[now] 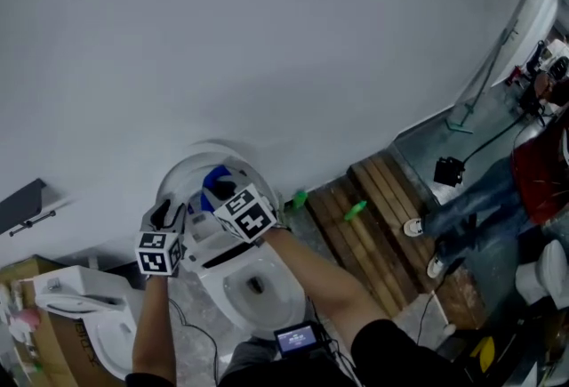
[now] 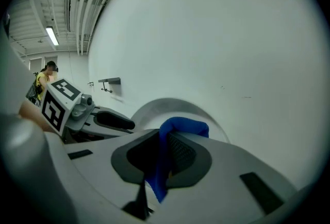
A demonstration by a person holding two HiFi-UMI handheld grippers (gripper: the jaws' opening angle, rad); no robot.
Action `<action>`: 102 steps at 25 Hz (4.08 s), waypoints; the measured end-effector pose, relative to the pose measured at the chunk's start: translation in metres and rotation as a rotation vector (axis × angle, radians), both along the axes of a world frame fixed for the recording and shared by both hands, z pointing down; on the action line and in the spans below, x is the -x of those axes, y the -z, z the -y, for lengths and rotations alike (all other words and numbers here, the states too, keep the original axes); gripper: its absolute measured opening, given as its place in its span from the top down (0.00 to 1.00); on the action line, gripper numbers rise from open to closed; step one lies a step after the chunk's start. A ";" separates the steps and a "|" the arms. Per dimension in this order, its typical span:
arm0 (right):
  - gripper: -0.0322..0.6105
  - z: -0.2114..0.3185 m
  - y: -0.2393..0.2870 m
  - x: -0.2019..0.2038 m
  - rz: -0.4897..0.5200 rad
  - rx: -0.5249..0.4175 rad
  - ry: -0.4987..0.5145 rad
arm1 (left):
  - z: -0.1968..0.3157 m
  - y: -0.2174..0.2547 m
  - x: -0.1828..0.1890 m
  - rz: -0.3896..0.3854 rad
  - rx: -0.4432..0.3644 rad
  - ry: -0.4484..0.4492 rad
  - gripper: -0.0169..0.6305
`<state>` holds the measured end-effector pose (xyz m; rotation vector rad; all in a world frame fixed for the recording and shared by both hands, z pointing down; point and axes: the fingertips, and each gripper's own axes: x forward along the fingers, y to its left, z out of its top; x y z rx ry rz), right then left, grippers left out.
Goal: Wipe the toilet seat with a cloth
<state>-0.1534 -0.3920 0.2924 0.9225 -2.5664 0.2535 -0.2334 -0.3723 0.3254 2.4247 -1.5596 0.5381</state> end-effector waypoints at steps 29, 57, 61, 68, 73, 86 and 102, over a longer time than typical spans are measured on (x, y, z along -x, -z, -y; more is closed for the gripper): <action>0.88 -0.025 0.007 -0.069 -0.006 0.003 0.035 | 0.058 -0.045 -0.028 0.434 0.168 -0.033 0.53; 0.88 -0.081 0.007 -0.090 -0.034 0.038 0.158 | -0.050 -0.012 -0.063 0.385 0.171 -0.210 0.72; 0.88 -0.096 0.003 -0.102 -0.030 0.034 0.167 | -0.082 -0.014 -0.076 0.382 0.196 -0.257 0.72; 0.88 -0.136 -0.014 -0.125 -0.032 0.061 0.188 | -0.143 -0.026 -0.101 0.401 0.225 -0.308 0.72; 0.88 -0.166 -0.026 -0.147 -0.026 0.087 0.212 | -0.183 -0.038 -0.118 0.420 0.244 -0.316 0.72; 0.88 -0.213 -0.041 -0.194 0.035 0.177 0.150 | -0.277 -0.091 -0.155 0.513 0.265 -0.358 0.72; 0.88 -0.301 -0.107 -0.218 0.016 0.253 -0.051 | -0.354 -0.158 -0.186 0.478 0.199 -0.472 0.67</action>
